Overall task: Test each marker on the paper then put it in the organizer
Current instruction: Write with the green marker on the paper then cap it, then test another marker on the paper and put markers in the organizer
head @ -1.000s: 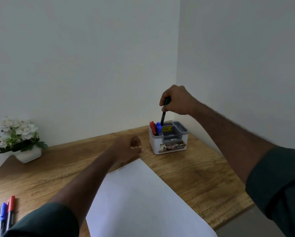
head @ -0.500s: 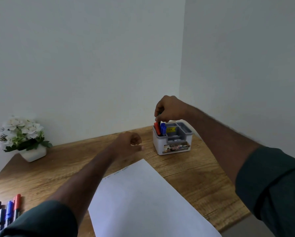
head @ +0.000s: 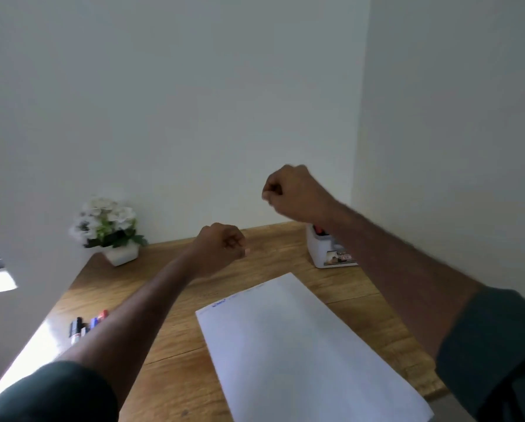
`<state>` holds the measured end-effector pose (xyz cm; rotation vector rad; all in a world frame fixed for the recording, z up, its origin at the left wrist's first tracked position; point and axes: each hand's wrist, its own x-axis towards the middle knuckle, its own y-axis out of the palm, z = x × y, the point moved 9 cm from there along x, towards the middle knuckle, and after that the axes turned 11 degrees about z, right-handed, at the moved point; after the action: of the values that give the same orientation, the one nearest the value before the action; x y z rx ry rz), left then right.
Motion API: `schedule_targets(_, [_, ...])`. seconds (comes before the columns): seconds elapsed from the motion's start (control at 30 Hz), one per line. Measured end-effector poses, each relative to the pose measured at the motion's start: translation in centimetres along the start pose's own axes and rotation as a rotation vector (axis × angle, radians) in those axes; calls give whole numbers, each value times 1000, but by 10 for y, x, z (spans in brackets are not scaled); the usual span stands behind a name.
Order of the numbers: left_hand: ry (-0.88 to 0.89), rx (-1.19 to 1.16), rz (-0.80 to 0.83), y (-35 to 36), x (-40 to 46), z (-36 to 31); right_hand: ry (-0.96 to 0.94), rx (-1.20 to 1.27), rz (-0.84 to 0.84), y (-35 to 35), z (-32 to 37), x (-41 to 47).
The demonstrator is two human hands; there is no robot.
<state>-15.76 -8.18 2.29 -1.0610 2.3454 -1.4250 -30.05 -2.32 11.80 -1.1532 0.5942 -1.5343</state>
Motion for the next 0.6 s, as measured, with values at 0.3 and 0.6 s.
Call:
schedule_targets(0.3, [-162, 90, -138, -67, -128, 79, -97, 16, 361, 170, 116, -19])
schedule_targets(0.6, [-387, 103, -260, -96, -215, 158, -75, 117, 507, 260, 181, -30])
